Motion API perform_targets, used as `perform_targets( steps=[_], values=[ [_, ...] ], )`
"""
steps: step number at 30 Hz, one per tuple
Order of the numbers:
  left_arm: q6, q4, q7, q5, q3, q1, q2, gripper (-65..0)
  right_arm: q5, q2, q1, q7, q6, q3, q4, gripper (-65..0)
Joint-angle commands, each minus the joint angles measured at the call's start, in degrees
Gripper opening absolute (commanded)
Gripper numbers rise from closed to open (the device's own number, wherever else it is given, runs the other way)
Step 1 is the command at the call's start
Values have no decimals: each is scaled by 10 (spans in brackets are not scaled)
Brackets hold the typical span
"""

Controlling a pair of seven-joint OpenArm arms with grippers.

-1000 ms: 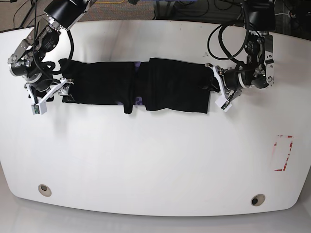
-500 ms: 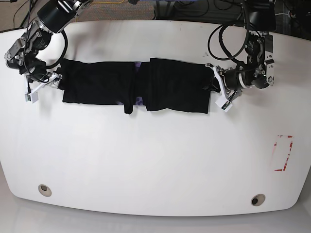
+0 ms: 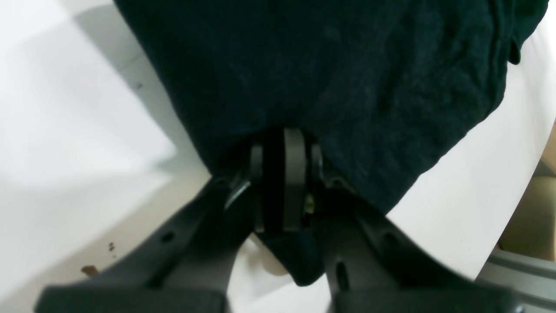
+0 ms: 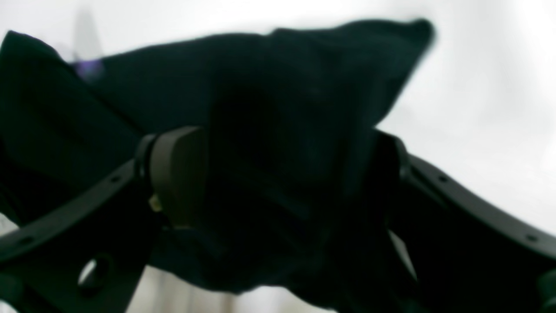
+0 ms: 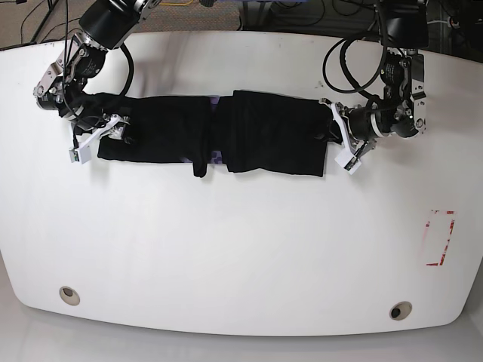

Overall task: Layout the t-shirt on the table in an organized manner, then fold the t-shirt properly
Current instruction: 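Move the right gripper to the folded end and grasp it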

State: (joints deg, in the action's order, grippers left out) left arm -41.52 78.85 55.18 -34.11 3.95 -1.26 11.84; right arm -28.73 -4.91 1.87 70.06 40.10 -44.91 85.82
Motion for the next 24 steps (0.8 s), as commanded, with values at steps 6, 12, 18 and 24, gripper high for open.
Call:
perform_targets(
  steps=[6, 12, 18, 24],
  values=[
    [15, -5, 45, 65, 1, -6, 9, -601, 0, 6, -1, -3, -1, 28, 7, -203],
    [15, -5, 45, 65, 1, -7, 9, -601, 0, 7, -2, -11, -1, 48, 7, -447],
    [15, -5, 45, 66, 1, -6, 8, -601, 0, 7, 0, -12, -1, 54, 10, -629],
    [15, -5, 46, 66, 0, -5, 8, -601, 0, 4, -1, -12, -1, 54, 45, -644]
  ],
)
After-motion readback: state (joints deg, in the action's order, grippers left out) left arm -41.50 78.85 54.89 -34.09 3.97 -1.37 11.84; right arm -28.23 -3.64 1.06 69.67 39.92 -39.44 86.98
